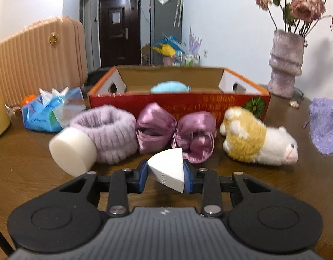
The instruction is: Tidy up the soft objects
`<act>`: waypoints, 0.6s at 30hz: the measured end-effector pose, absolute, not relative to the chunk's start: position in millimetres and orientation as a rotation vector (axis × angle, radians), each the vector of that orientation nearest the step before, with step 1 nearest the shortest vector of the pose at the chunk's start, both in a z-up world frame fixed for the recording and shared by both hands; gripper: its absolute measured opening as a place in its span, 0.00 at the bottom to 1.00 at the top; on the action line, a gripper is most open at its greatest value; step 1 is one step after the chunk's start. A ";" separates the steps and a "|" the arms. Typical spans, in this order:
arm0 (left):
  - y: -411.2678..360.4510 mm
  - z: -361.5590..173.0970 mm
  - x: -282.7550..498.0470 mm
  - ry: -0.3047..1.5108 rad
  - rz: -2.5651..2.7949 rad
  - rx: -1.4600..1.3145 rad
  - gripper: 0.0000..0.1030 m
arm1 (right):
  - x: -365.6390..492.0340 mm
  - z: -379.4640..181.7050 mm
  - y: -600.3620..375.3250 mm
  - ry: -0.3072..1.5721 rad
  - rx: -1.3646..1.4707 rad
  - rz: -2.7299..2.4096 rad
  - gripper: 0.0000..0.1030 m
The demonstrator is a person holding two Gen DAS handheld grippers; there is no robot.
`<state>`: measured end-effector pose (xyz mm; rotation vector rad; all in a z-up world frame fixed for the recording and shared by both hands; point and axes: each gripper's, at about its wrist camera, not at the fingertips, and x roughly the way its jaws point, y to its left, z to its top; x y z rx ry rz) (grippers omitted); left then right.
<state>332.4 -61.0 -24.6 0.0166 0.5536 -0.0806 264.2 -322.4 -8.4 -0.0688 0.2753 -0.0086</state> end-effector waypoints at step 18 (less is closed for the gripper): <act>-51.4 15.0 313.4 0.397 -0.065 -0.052 0.33 | 259.4 0.3 -297.9 0.201 -0.049 0.006 0.06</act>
